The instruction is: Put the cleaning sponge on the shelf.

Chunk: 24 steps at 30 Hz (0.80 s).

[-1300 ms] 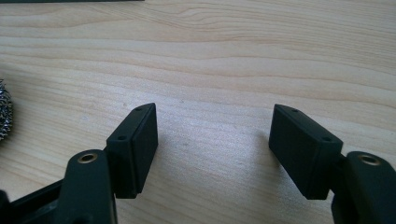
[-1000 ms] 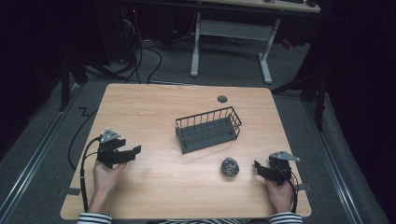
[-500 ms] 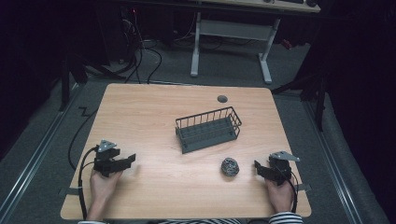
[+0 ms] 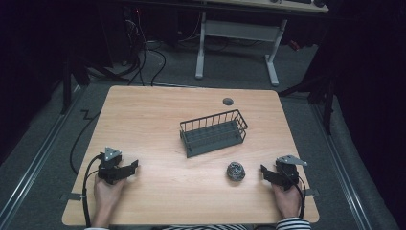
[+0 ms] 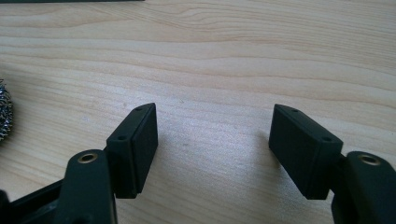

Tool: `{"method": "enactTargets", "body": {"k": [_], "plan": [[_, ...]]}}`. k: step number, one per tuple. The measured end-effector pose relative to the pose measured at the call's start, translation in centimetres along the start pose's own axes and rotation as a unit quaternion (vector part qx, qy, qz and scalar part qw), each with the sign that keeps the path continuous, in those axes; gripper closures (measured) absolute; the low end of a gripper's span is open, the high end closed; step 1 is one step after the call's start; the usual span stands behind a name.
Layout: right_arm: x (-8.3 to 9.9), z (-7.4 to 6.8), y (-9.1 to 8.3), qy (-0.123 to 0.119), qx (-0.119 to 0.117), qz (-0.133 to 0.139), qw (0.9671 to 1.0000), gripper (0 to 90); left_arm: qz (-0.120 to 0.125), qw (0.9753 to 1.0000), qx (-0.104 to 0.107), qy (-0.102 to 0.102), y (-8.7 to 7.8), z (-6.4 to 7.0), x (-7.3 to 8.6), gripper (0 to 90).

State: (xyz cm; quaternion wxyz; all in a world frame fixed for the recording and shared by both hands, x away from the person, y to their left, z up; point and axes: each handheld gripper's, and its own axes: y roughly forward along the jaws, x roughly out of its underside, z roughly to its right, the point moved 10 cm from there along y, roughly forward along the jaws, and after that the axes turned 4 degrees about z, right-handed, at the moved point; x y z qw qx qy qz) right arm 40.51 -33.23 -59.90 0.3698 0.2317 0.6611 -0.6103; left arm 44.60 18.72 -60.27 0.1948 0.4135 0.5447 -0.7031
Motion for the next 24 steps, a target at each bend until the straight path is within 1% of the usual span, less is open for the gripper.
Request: {"method": "enactTargets", "body": {"k": [1, 2, 3, 13, 14, 16, 17, 18, 19, 20, 21, 22, 23, 24], "plan": [[0.0, 0.0, 0.0, 0.0, 0.0, 0.0, 1.0, 33.1, 0.0, 1.0, 0.0, 0.0, 0.0, 0.0, 0.0, 28.2], [0.0, 0.0, 0.0, 0.0, 0.0, 0.0, 1.0, 33.0, -0.005, 0.9998, -0.01, 0.014, 0.1, 0.1, 0.1, 28.0], [0.0, 0.0, 0.0, 0.0, 0.0, 0.0, 1.0, 33.0, -0.008, 0.9996, -0.015, 0.021, 0.2, 0.2, 0.1, 27.7], [0.0, 0.0, 0.0, 0.0, 0.0, 0.0, 1.0, 33.0, -0.007, 0.9996, -0.018, 0.019, 0.2, 0.1, 0.0, 26.3], [0.0, 0.0, 0.0, -0.003, -0.002, 0.0, 1.0, 33.1, -0.008, 0.9996, -0.018, 0.019, 0.2, 0.2, 0.1, 26.3], [0.0, 0.0, -0.1, -0.003, -0.004, -0.007, 1.0, 33.2, -0.008, 0.9996, -0.018, 0.019, 0.2, 0.2, 0.1, 26.3], [0.1, -0.2, -0.2, -0.006, -0.007, -0.015, 0.9998, 33.1, -0.008, 0.9996, -0.018, 0.019, 0.2, 0.1, 0.1, 26.2], [0.1, -0.4, -0.3, -0.01, -0.013, -0.019, 0.9997, 32.3, -0.008, 0.9996, -0.018, 0.019, 0.2, 0.1, 0.1, 26.2], [0.1, -0.4, -0.3, -0.01, -0.013, -0.019, 0.9997, 32.3, -0.008, 0.9996, -0.018, 0.019, 0.2, 0.1, 0.1, 26.2], [0.1, -1.2, -0.7, -0.025, -0.026, -0.019, 0.9992, 31.8, -0.008, 0.9996, -0.019, 0.018, 0.2, 0.1, 0.1, 26.1], [0.1, -1.6, -0.9, -0.033, -0.033, -0.019, 0.9987, 31.4, -0.008, 0.9996, -0.019, 0.018, 0.2, 0.1, 0.1, 26.1], [0.1, -1.9, -1.2, -0.039, -0.039, -0.018, 0.9983, 30.7, -0.008, 0.9996, -0.019, 0.018, 0.2, 0.1, 0.1, 26.0], [0.1, -1.9, -1.2, -0.039, -0.039, -0.018, 0.9983, 30.7, -0.008, 0.9996, -0.019, 0.018, 0.2, 0.1, 0.1, 26.0], [0.0, -2.8, -1.7, -0.044, -0.061, -0.016, 0.997, 29.6, -0.008, 0.9996, -0.019, 0.018, 0.2, 0.1, 0.1, 26.0]]}}
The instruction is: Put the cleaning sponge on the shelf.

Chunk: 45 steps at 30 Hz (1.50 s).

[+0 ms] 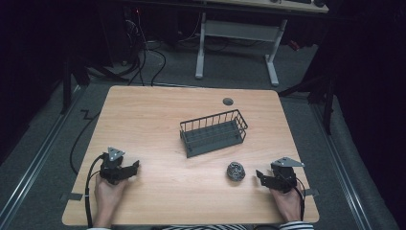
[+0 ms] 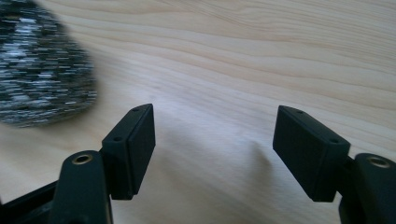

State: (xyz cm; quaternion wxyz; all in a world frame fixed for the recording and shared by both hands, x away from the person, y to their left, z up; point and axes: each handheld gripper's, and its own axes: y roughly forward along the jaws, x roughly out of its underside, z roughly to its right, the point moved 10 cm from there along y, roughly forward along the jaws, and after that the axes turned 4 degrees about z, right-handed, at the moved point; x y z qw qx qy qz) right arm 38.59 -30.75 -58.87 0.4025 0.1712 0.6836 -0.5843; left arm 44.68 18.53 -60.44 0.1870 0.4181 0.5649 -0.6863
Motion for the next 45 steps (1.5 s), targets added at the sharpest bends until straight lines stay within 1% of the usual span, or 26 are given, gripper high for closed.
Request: {"method": "enactTargets", "body": {"k": [1, 2, 3, 4, 9, 10, 11, 12, 16, 18, 19, 20, 23, 27, 28, 31, 33, 41, 43, 45], "plan": [[0.0, 0.0, 0.0, 0.0, 0.0, 0.0, 1.0, 29.6, 0.0, 1.0, 0.0, 0.0, 0.0, 0.0, 0.0, 26.0], [-0.1, -0.4, -0.2, -0.006, -0.008, 0.004, 0.9999, 28.9, 0.0, 1.0, 0.0, 0.0, 0.0, 0.0, 0.0, 26.0], [-0.2, -0.9, -0.4, -0.01, -0.015, 0.005, 0.9998, 28.2, 0.0, 1.0, 0.0, 0.0, 0.0, 0.0, 0.0, 26.0], [-0.3, -1.9, -0.8, -0.023, -0.027, 0.007, 0.9993, 26.9, 0.0, 1.0, 0.0, 0.0, 0.0, 0.0, 0.0, 26.0], [-0.8, -4.1, -1.4, -0.045, -0.056, 0.013, 0.9973, 23.9, 0.0, 1.0, 0.0, 0.0, 0.0, 0.0, 0.0, 25.9], [-0.9, -4.4, -1.4, -0.049, -0.059, 0.012, 0.997, 23.2, 0.0, 1.0, 0.0, 0.0, 0.0, 0.0, 0.0, 25.9], [-0.9, -4.4, -1.4, -0.049, -0.059, 0.012, 0.997, 23.2, 0.0, 1.0, 0.0, 0.0, 0.0, 0.0, 0.0, 25.8], [-1.2, -5.0, -1.2, -0.054, -0.065, 0.01, 0.9964, 22.1, 0.0, 1.0, 0.0, 0.0, 0.0, 0.0, 0.0, 25.8], [-1.8, -6.0, -0.5, -0.063, -0.08, 0.005, 0.9948, 20.1, 0.0, 1.0, 0.0, 0.0, 0.0, 0.0, 0.0, 25.7], [-1.9, -6.2, -0.4, -0.064, -0.081, 0.001, 0.9947, 19.6, 0.0, 1.0, 0.0, 0.0, 0.0, 0.0, 0.0, 25.7], [-2.2, -6.6, 0.0, -0.071, -0.083, -0.001, 0.994, 19.1, 0.0, 1.0, 0.0, 0.0, 0.0, 0.0, 0.0, 25.5], [-2.3, -6.8, 0.2, -0.073, -0.085, -0.002, 0.9937, 19.0, 0.0, 1.0, 0.0, 0.0, 0.0, 0.0, 0.0, 25.4], [-2.6, -7.0, 0.5, -0.074, -0.087, -0.005, 0.9935, 18.7, 0.0, 1.0, 0.0, 0.0, 0.0, 0.0, 0.0, 25.4], [-2.8, -7.0, 1.1, -0.072, -0.088, -0.008, 0.9935, 18.7, 0.0, 1.0, 0.0, 0.0, 0.0, 0.0, 0.0, 25.3], [-2.8, -7.0, 1.3, -0.067, -0.091, -0.01, 0.9936, 18.6, 0.0, 1.0, 0.0, 0.0, 0.0, 0.0, 0.0, 25.2], [-2.9, -7.1, 1.4, -0.065, -0.094, -0.009, 0.9934, 18.7, 0.0, 1.0, -0.001, 0.0, 0.0, 0.0, 0.0, 25.2], [-2.9, -7.5, 1.4, -0.072, -0.098, -0.011, 0.9925, 18.6, 0.0, 1.0, -0.001, 0.0, 0.0, 0.0, 0.0, 25.2], [-3.1, -8.3, 2.0, -0.075, -0.106, -0.016, 0.9914, 18.7, 0.0, 1.0, -0.001, -0.001, 0.0, 0.0, 0.0, 25.1], [-3.3, -8.5, 2.2, -0.079, -0.108, -0.016, 0.9908, 19.4, 0.0, 1.0, -0.001, -0.001, 0.0, 0.0, 0.0, 25.1], [-3.5, -8.8, 2.5, -0.084, -0.109, -0.019, 0.9903, 23.3, 0.0, 1.0, -0.001, -0.001, 0.0, 0.0, 0.0, 25.1]]}}
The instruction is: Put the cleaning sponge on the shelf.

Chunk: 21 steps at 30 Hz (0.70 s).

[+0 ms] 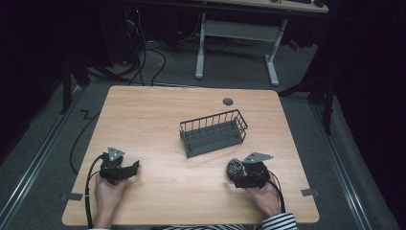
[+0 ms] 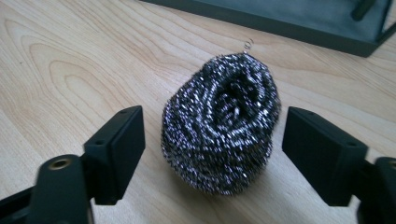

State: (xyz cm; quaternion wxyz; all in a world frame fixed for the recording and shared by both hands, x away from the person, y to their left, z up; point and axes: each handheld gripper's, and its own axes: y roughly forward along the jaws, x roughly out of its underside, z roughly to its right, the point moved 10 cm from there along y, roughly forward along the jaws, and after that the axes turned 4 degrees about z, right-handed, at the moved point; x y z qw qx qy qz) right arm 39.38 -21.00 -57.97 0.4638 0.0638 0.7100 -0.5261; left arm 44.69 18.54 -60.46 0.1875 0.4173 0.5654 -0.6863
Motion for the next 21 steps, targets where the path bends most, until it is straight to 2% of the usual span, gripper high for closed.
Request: {"method": "enactTargets", "body": {"k": [2, 5, 10, 14, 21], "plan": [[-0.1, -0.1, 0.2, -0.005, 0.0, -0.002, 1.0, 25.1, 0.0, 1.0, 0.0, 0.0, 0.0, 0.0, 0.0, 25.1], [-0.2, -0.3, 0.6, -0.015, 0.005, -0.002, 0.9999, 35.4, 0.0, 1.0, 0.0, 0.0, 0.0, 0.0, 0.0, 25.1], [-0.3, -0.3, 0.4, -0.012, 0.008, 0.002, 0.9999, 38.8, 0.0, 1.0, 0.0, 0.0, 0.0, 0.0, 0.0, 25.1], [-0.5, -0.4, 0.0, -0.008, 0.0, 0.009, 0.9999, 39.7, 0.0, 1.0, 0.0, 0.0, 0.0, 0.0, 0.0, 25.1], [-3.3, -0.1, -2.0, -0.001, -0.016, 0.04, 0.9991, 40.2, 0.0, 1.0, 0.0, 0.0, 0.0, 0.0, 0.0, 24.9]]}}
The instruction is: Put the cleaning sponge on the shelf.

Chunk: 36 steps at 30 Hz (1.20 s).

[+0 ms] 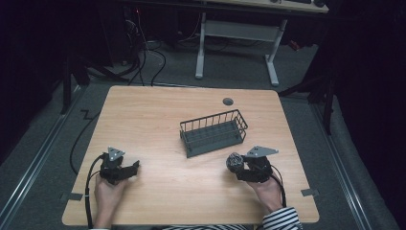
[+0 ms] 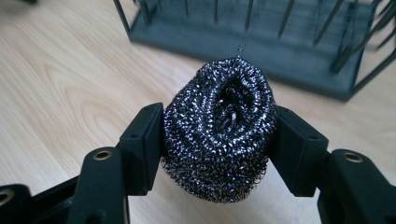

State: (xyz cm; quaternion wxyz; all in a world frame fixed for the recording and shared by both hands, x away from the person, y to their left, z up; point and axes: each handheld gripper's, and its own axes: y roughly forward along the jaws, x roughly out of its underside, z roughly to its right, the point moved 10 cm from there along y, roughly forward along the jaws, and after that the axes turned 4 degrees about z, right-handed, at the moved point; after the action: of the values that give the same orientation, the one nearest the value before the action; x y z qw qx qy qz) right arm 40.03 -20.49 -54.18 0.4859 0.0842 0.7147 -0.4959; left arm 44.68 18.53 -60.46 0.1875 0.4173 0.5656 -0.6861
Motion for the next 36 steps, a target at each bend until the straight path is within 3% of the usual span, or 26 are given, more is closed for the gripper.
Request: {"method": "enactTargets", "body": {"k": [12, 19, 26, 36], "plan": [[-6.7, 1.3, -1.6, 0.009, -0.025, 0.042, 0.9988, 40.6, 0.0, 1.0, 0.001, 0.001, 0.0, 0.0, 0.0, 24.8], [-9.3, 2.5, -1.2, 0.009, -0.019, 0.045, 0.9987, 40.6, 0.0, 1.0, 0.001, 0.001, 0.0, 0.0, 0.0, 24.7], [-11.4, 3.3, 1.1, 0.015, -0.012, 0.029, 0.9994, 40.4, 0.0, 1.0, 0.001, 0.0, 0.0, 0.0, 0.0, 24.7], [-11.9, 4.1, 4.8, 0.024, 0.007, -0.002, 0.9997, 39.9, 0.0, 1.0, 0.002, 0.0, 0.0, 0.0, 0.0, 24.8]]}}
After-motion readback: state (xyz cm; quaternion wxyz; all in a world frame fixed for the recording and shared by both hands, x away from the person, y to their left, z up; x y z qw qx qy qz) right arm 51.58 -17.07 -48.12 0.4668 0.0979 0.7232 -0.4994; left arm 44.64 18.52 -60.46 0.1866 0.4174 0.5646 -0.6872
